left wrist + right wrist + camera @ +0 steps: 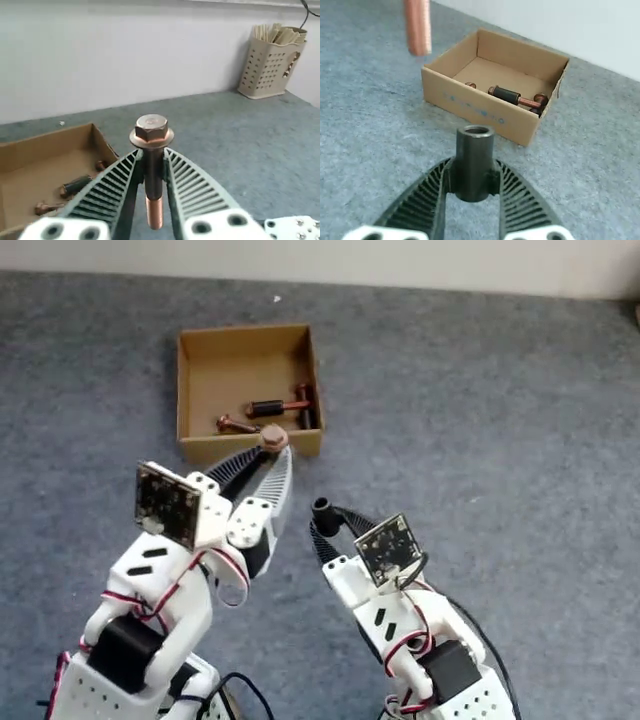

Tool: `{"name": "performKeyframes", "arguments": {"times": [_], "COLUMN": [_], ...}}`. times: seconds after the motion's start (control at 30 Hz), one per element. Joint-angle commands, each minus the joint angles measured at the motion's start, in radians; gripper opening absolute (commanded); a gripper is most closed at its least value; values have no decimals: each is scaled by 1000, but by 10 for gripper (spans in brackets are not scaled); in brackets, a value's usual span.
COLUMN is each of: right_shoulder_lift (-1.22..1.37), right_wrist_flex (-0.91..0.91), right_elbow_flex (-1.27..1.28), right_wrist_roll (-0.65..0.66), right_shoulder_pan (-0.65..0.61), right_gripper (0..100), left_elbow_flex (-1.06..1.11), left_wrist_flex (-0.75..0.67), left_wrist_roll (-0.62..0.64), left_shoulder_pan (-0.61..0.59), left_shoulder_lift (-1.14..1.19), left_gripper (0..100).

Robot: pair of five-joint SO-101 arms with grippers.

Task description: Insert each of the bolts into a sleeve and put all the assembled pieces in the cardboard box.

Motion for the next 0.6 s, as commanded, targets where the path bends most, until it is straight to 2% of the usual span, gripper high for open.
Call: {"name": "performKeyframes", "arguments": {"times": [0.0, 0.2, 0.57], "right_shoulder_lift": [-16, -16, -18], "right_wrist_flex": [-41, -41, -35], "right_elbow_flex": [-15, -15, -15], "right_wrist_roll": [9, 9, 8], "right_shoulder_pan": [-16, -16, -13], "right_gripper": [6, 6, 6], "left_elbow_flex": [45, 159, 166], "left_wrist_flex": [-89, -219, -224], "left_wrist_roll": [32, 34, 31], "left_shoulder_pan": [56, 133, 162], "left_shoulder_lift": [-10, -10, -8], "left_gripper": [8, 6, 6]}}
